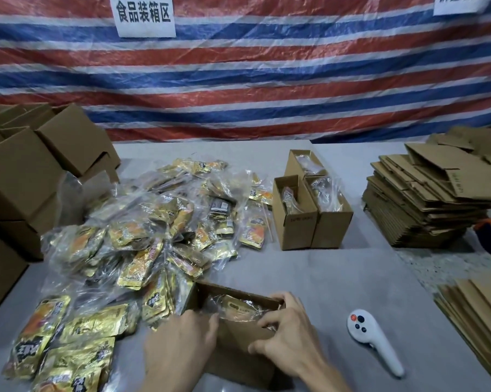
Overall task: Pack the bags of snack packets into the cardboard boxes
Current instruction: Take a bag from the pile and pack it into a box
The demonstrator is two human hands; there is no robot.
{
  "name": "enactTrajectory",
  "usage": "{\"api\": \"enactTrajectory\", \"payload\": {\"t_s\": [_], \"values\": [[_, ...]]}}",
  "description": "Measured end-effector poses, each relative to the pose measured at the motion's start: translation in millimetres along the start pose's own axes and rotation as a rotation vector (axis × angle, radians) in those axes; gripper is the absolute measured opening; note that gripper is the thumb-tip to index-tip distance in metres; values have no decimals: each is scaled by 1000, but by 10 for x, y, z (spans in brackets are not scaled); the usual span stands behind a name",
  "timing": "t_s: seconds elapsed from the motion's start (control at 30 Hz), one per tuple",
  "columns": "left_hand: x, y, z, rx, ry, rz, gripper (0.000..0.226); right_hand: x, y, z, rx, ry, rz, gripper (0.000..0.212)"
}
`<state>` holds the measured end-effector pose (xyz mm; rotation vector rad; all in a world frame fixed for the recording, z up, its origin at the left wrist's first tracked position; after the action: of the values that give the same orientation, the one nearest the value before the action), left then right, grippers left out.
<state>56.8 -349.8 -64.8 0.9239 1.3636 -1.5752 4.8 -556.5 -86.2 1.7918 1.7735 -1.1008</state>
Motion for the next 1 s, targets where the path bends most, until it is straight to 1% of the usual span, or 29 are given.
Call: {"api": "enactTrajectory", "payload": {"t_s": [0.07,0.1,0.13,0.17,0.2,0.27,0.33,0.4,0.5,0.53,0.67,0.8,0.83,0.9,1.0], "values": [[220,36,142,27,-260,-174,83,-27,-92,65,45,14,43,27],[318,45,219,22,-412,-274,85,-34,-141,90,60,28,70,26],[379,48,278,3,-533,-335,83,-32,-188,112,74,40,98,26],[407,56,324,-11,-589,-352,79,-46,-233,130,86,50,138,27],[423,70,366,-8,-595,-344,73,-66,-283,148,103,66,191,29],[448,87,452,14,-533,-310,60,-143,-384,170,115,114,337,32],[468,99,549,42,-516,-289,54,-183,-447,154,108,130,426,31],[435,149,637,88,-603,-266,43,-191,-421,166,112,133,412,25],[330,255,706,153,-768,-226,13,-189,-261,263,133,180,274,12],[305,300,711,164,-791,-211,11,-193,-205,286,138,200,241,12],[278,457,738,170,-799,-170,13,-193,42,245,113,245,166,22],[304,584,805,203,-842,-191,30,-238,320,141,68,261,145,21],[300,629,789,192,-867,-194,30,-256,379,117,65,267,143,24],[254,731,740,154,-905,-187,28,-310,448,70,81,279,175,27],[88,908,732,139,-949,-179,34,-516,492,-33,104,313,331,26]]}}
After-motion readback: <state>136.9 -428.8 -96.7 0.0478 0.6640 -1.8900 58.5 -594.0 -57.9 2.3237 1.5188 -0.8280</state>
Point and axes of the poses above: each hand's wrist, its own y-axis towards the middle knuckle, its own x-axis out of the palm, z = x × y, the point moved 10 cm from there along y, towards the middle knuckle, and after that the axes turned 8 degrees about -z, right-handed, at the moved point
